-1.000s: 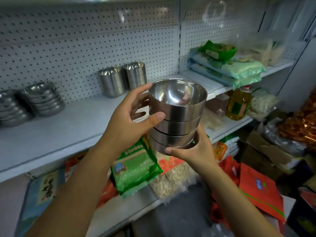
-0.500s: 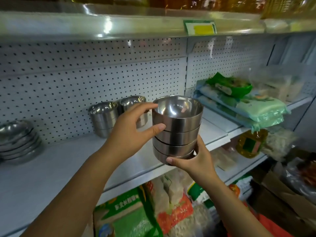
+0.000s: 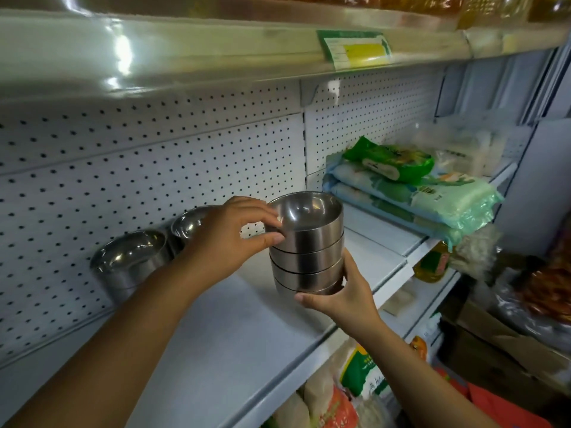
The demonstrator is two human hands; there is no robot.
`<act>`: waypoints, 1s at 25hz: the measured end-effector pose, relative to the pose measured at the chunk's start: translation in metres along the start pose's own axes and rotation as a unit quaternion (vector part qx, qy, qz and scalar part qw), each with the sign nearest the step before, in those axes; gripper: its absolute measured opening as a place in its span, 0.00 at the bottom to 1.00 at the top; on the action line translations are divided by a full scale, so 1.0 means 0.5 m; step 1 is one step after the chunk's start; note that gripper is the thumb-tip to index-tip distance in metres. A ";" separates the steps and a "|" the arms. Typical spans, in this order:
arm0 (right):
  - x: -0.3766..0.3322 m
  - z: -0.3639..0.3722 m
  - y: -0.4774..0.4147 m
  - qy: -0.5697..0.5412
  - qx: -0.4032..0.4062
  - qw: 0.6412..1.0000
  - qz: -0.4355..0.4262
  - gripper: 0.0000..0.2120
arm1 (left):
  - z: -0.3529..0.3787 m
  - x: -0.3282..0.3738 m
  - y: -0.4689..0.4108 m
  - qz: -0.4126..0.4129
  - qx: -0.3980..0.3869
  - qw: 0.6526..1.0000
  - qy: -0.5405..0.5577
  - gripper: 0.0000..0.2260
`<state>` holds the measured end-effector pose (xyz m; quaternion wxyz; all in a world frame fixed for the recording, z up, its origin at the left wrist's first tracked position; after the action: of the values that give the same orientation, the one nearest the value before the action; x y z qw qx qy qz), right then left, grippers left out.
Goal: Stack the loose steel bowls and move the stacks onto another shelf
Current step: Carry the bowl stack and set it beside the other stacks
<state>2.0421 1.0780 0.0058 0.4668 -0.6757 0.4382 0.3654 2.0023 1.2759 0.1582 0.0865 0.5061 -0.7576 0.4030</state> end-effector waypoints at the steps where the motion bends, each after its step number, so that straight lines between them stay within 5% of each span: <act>1: 0.010 0.008 -0.017 0.007 0.002 1.000 0.006 0.47 | 0.003 -0.013 -0.012 0.010 -0.002 1.000 -0.014 0.07; 10: 0.068 0.070 -0.170 -0.007 -0.029 0.999 0.025 0.45 | 0.022 -0.127 -0.104 0.015 0.002 0.992 -0.124 0.10; 19: 0.117 0.131 -0.340 0.002 -0.119 0.993 0.015 0.48 | 0.035 -0.223 -0.140 -0.155 -0.026 0.965 -0.209 0.20; 25: 0.128 0.161 -0.387 -0.034 -0.158 0.987 0.011 0.47 | 0.056 -0.237 -0.123 -0.197 -0.044 0.949 -0.243 0.28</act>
<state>2.2382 1.1734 -0.0159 0.3650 -0.7230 0.3666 0.4580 2.1176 1.3292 0.1082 -0.0003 0.7237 -0.6578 0.2084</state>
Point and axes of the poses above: each hand's wrist, its own y-axis away from the middle knuckle, its own z-axis out of the palm, x = y × z, the point moved 7 cm from there along -y, towards the middle knuckle, and after that the axes turned 5 degrees about y, right-handed, at the moved point
